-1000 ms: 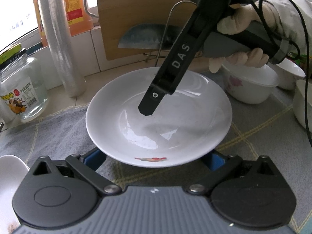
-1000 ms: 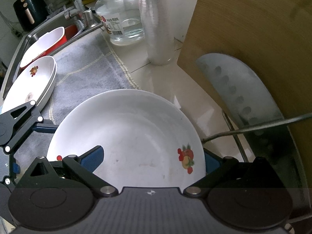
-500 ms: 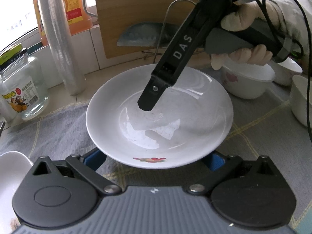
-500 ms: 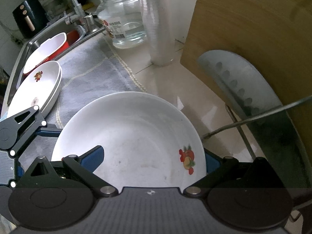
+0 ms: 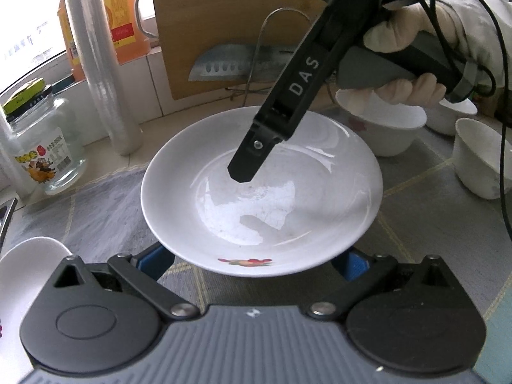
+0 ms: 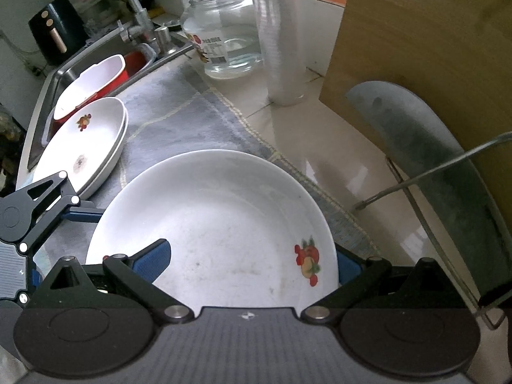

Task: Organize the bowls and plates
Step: 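Lift the deep plate with the right tool and carry it toward the stack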

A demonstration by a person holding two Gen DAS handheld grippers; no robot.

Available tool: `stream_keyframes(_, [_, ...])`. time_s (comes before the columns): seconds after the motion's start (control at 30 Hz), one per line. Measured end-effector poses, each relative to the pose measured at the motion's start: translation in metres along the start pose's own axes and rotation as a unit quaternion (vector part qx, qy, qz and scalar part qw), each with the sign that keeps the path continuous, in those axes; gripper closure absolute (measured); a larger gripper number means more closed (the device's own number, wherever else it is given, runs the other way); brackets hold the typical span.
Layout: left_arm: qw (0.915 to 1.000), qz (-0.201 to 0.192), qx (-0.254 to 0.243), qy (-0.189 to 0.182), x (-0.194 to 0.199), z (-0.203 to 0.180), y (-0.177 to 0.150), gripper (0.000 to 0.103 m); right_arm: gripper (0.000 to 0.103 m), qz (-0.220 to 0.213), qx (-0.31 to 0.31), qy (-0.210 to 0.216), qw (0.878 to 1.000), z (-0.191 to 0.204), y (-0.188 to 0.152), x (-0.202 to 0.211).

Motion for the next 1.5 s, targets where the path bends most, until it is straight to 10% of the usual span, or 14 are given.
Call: stream_keyframes(1.5, [0.9989, -0.005, 0.039, 0.024, 0.104, 0.014, -0.039, 0.001, 0.0, -0.027, 0.052, 0.02, 0.998, 0.117, 0.009, 0.043])
Point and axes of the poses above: each gripper's, at about its wrist camera, not at the fingertips, and x roughly against the way its jaws point, z to its left, y to its top, the point moved 7 cm from there along -x, roughly the way its jaws point
